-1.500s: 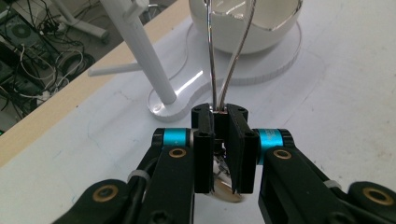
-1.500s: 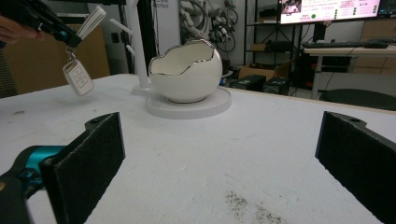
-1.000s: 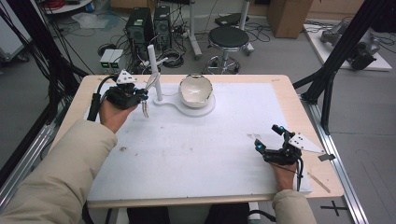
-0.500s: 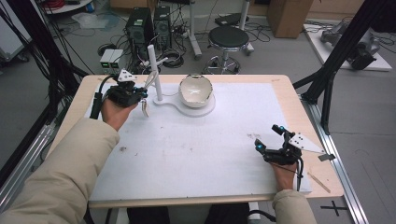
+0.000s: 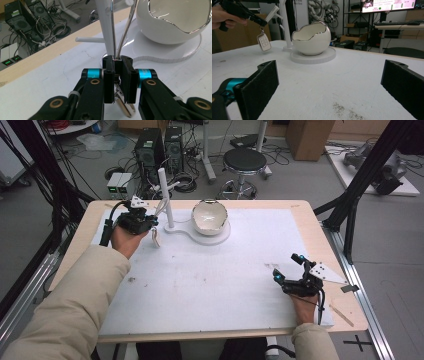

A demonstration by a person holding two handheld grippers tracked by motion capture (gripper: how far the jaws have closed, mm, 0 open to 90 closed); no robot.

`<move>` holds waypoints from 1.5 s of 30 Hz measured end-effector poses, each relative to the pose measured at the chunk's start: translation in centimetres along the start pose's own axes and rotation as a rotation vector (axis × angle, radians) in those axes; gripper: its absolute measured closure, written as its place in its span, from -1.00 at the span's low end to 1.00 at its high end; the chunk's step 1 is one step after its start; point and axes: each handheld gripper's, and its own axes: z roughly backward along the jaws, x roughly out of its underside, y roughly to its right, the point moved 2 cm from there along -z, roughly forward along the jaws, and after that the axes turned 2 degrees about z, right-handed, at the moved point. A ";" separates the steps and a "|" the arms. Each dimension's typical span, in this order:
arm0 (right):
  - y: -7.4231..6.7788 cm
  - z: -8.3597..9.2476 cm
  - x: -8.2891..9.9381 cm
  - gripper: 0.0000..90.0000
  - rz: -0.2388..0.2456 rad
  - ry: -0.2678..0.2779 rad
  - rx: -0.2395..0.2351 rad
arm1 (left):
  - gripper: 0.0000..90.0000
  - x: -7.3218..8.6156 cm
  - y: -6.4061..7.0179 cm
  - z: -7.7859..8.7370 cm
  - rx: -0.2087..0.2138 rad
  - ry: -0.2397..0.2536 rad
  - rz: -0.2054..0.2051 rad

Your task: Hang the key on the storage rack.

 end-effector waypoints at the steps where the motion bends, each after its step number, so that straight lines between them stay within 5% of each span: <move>1: 0.0 0.0 0.0 -0.99 -0.002 0.001 -0.001 | 0.81 0.0 0.0 -0.1 0.001 -0.001 0.003; 18: 0.0 0.0 0.0 -0.99 -0.006 0.000 0.003 | 0.81 0.7 -0.3 -1.7 -0.013 -0.046 0.009; 26: 0.0 0.0 0.0 -0.99 -0.004 -0.002 0.004 | 0.76 1.0 -0.5 -1.8 -0.005 -0.046 -0.029; 31: 0.0 0.0 0.0 -0.99 0.000 -0.002 0.003 | 0.24 1.1 -1.0 -1.9 0.012 -0.033 -0.039; 34: 0.0 0.0 0.0 -0.99 0.001 -0.001 0.003 | -0.06 1.0 -1.3 -1.7 -0.037 -0.024 -0.057; 38: 0.0 0.0 0.0 -0.99 0.005 0.000 0.003 | -0.21 1.0 -1.7 -0.9 -0.028 -0.007 -0.075; 40: 0.0 0.0 0.0 -0.99 0.003 0.000 0.002 | -0.36 1.0 -1.8 -0.4 0.013 0.013 -0.074; 45: -0.1 0.0 0.0 -0.99 0.003 -0.002 0.005 | -0.77 2.5 -1.9 1.4 0.152 0.159 -0.031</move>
